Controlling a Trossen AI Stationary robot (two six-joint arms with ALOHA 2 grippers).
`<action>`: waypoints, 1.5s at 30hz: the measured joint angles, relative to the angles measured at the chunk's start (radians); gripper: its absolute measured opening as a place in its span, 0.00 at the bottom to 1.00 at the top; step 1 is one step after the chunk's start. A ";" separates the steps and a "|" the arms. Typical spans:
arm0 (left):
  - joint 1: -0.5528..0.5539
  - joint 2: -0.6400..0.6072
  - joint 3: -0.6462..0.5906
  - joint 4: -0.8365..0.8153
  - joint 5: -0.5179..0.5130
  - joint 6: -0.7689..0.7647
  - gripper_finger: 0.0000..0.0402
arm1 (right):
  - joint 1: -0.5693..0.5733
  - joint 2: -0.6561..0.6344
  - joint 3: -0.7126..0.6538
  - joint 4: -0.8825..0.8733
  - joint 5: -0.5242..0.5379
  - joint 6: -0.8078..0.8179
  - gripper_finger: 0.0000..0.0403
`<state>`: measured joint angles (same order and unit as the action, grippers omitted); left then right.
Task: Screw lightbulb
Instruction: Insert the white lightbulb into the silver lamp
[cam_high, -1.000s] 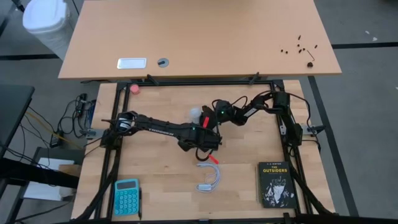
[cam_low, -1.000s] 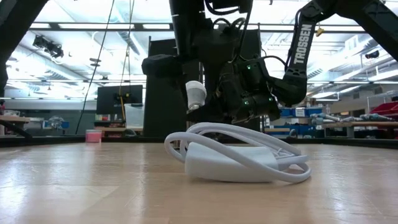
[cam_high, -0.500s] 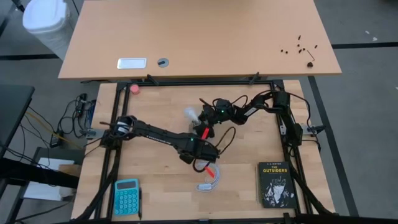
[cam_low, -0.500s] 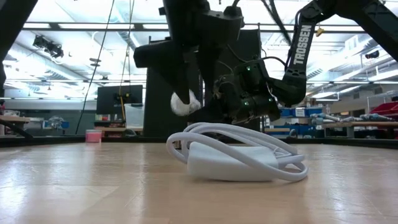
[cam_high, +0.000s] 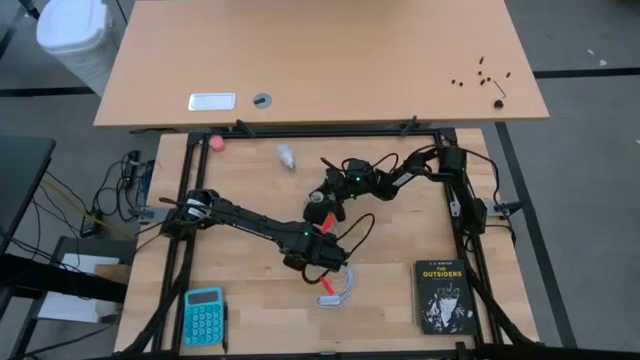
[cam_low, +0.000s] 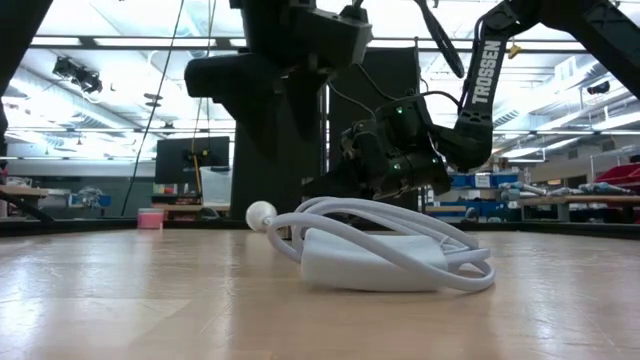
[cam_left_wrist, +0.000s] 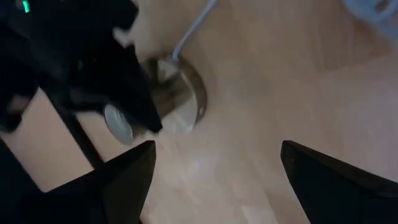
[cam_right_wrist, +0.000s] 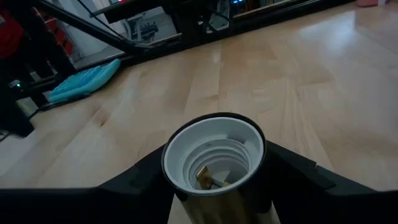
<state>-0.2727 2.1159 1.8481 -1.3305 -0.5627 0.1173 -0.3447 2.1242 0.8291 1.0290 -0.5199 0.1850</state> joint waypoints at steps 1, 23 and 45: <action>0.001 0.000 0.000 -0.028 -0.001 -0.023 0.88 | 0.000 0.000 0.000 0.000 -0.003 0.000 0.56; -0.010 -0.006 -0.113 0.402 0.015 -0.121 0.88 | -0.022 -0.134 0.000 -0.339 -0.025 -0.154 0.57; 0.030 -0.006 0.013 1.161 0.207 -0.164 0.76 | -0.125 -0.584 -0.002 -0.903 -0.049 -0.265 0.71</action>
<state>-0.2428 2.1101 1.8606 -0.1695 -0.3562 -0.0471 -0.4701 1.5405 0.8272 0.1259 -0.5687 -0.0801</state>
